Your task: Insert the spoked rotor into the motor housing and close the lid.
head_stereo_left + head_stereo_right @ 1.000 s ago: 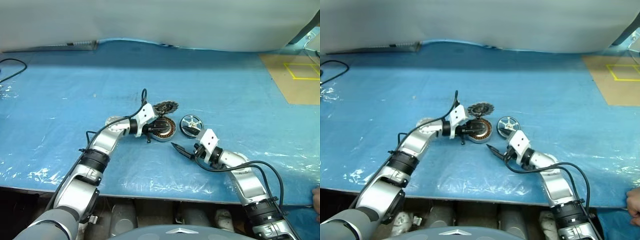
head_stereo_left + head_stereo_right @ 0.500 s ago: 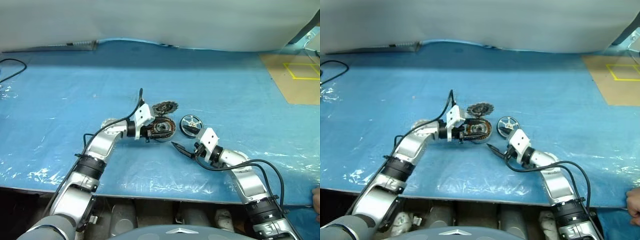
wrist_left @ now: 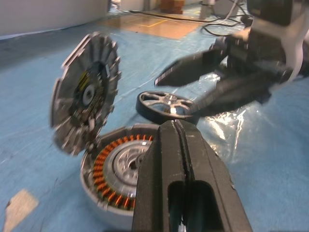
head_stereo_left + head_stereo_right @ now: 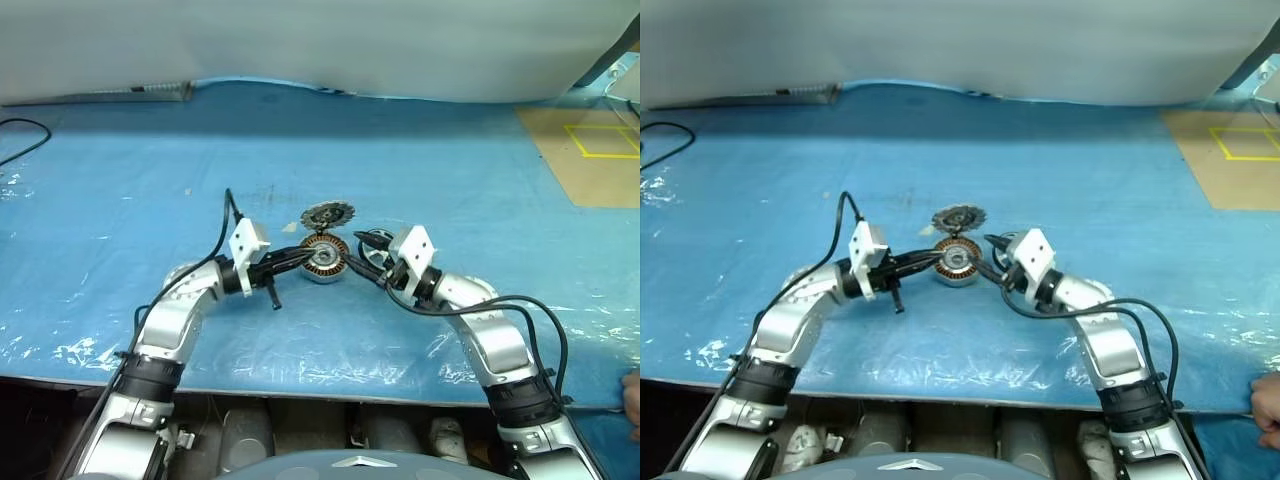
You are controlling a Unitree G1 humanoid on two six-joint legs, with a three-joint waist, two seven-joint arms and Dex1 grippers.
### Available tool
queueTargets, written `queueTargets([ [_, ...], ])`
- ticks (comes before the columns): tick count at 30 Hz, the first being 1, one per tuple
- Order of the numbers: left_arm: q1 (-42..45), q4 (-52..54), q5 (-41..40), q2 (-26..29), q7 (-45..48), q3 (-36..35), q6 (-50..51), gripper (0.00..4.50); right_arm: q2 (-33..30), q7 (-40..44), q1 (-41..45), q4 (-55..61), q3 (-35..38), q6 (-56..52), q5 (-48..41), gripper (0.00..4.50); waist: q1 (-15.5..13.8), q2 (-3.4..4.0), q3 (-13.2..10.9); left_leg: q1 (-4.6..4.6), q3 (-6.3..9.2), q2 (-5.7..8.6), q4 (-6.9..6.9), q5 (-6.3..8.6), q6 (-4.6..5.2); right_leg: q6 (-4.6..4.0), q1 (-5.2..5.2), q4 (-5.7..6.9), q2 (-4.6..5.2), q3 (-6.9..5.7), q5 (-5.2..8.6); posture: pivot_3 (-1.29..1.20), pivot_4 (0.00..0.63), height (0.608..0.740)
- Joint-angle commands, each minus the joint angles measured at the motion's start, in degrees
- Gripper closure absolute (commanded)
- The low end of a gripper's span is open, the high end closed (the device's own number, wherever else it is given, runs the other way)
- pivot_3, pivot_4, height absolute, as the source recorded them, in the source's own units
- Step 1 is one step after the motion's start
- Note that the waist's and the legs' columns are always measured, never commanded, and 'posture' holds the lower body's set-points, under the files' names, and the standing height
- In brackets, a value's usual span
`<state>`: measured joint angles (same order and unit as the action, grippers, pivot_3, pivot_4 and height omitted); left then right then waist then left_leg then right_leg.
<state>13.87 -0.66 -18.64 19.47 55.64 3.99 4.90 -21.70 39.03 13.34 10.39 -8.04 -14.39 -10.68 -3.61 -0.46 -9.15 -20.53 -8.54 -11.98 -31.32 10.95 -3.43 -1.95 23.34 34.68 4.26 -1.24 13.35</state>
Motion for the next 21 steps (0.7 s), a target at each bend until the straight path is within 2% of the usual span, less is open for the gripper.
queueTargets([
  [1, -2.9, 2.8, 0.9, -0.2, -2.9, -1.6, -4.4, 4.50, -1.0, -0.7, 2.5, 4.5, -0.9, -10.9, -1.6, 3.49, -0.2, 0.01, 0.0, 0.01, 0.00, 0.00, 0.00, 0.00, -0.01, 0.00, 0.00, 0.00, 0.00, 0.00, 0.00, 0.00, 0.150, 0.740],
  [4, -6.3, 3.0, 1.2, -1.0, -5.1, -1.9, -7.1, 4.50, -2.2, -1.2, 5.6, 6.0, -3.6, -18.4, 0.3, 4.47, -0.3, 0.02, 0.0, 0.02, 0.01, -0.01, 0.00, 0.01, -0.02, 0.00, 0.00, -0.01, 0.00, -0.01, 0.00, 0.00, 0.150, 0.740],
  [11, -10.1, 1.1, 4.5, -1.9, -9.8, -1.6, -13.5, 4.50, -3.1, -3.5, 10.9, 9.3, -9.0, -31.7, 2.9, 4.47, -0.3, 0.03, 0.0, 0.09, 0.00, -0.02, 0.01, 0.01, -0.05, 0.02, 0.00, 0.02, -0.02, 0.02, -0.01, 0.00, 0.150, 0.740],
  [14, -10.5, 0.5, 4.9, -2.6, -11.0, -1.2, -14.6, 4.50, -1.3, -5.0, 12.9, 10.4, -9.5, -36.8, 1.8, 4.47, -0.3, 0.03, 0.0, 0.11, 0.00, 0.00, 0.00, 0.01, -0.05, 0.06, -0.01, 0.03, -0.01, 0.04, -0.03, 0.00, 0.150, 0.740],
  [21, -10.6, -0.5, 4.5, -4.0, -12.3, -1.1, -16.0, 4.50, 0.0, -6.2, 14.6, 11.2, -10.2, -41.1, 1.0, 4.47, -0.3, 0.03, 0.0, 0.12, 0.00, -0.01, 0.00, 0.01, -0.06, 0.22, -0.01, 0.04, -0.02, 0.05, -0.13, 0.00, 0.150, 0.740],
])
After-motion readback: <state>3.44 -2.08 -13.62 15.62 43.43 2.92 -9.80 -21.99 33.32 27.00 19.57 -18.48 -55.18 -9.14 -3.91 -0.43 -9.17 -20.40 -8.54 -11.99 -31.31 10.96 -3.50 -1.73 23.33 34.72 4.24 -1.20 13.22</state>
